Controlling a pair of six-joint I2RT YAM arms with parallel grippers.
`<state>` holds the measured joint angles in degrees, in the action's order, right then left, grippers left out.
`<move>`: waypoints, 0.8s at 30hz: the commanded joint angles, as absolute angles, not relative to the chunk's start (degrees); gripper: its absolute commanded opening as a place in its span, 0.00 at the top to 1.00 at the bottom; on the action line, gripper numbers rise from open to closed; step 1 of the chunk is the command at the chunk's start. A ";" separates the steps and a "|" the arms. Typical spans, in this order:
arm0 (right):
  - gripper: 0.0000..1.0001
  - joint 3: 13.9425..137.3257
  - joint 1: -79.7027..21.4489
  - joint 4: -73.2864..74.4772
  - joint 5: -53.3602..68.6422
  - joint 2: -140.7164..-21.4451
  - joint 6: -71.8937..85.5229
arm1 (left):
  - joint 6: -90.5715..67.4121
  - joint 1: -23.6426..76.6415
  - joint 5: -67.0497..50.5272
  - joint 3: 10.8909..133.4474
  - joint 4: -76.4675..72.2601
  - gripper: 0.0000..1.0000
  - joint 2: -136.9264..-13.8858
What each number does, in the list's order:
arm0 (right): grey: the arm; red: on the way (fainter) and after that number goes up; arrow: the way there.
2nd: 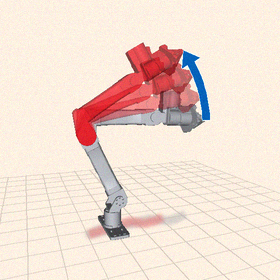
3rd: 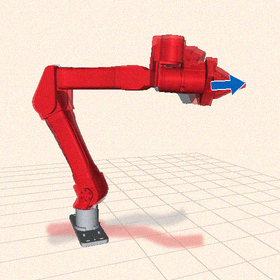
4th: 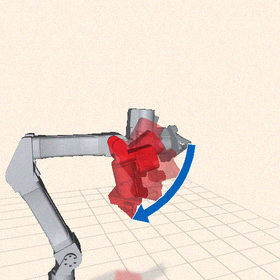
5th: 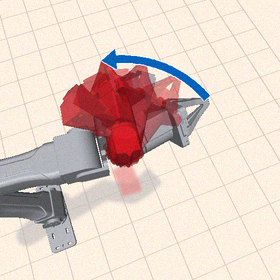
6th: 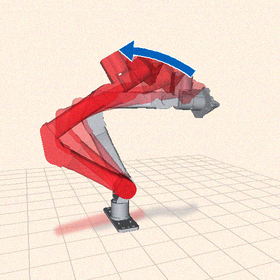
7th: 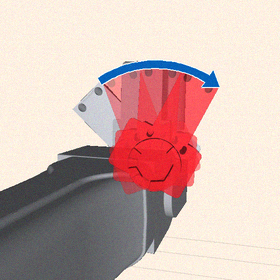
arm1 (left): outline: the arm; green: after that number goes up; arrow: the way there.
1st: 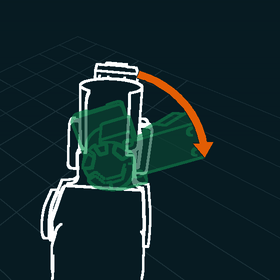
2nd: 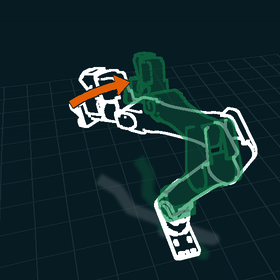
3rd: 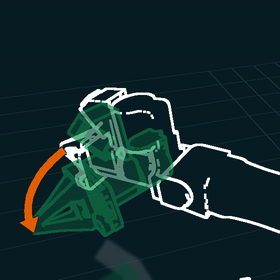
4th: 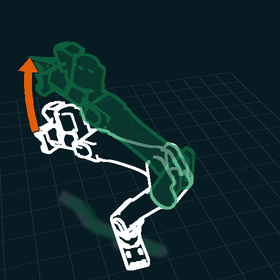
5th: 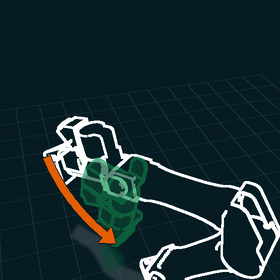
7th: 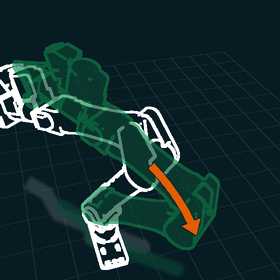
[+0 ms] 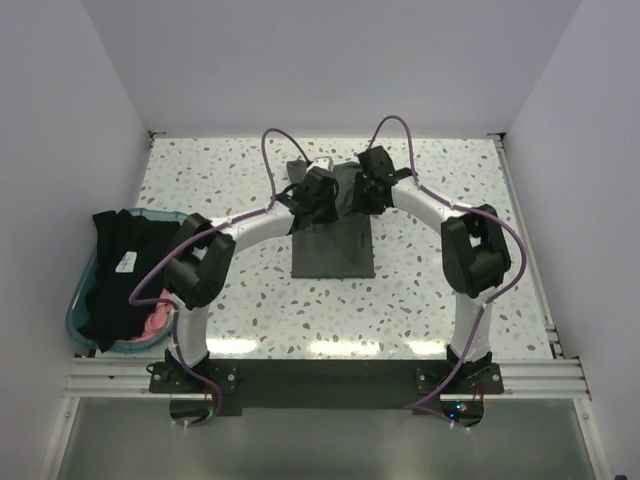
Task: Fold and stack the t-shirts
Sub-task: Fold the tshirt
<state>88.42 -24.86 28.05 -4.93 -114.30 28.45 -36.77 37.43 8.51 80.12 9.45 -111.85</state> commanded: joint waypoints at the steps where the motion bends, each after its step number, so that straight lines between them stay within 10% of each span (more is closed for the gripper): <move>1: 0.62 85.88 -26.10 25.67 -3.70 -112.59 28.12 | -35.77 37.35 9.66 82.00 7.38 0.82 -114.95; 24: 0.64 48.00 -33.39 12.74 -0.97 -93.71 37.61 | -48.78 46.49 16.44 56.43 6.68 0.85 -104.78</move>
<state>52.84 -30.57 11.20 -0.49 -96.90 35.40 -47.46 44.97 16.93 60.31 1.48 -107.42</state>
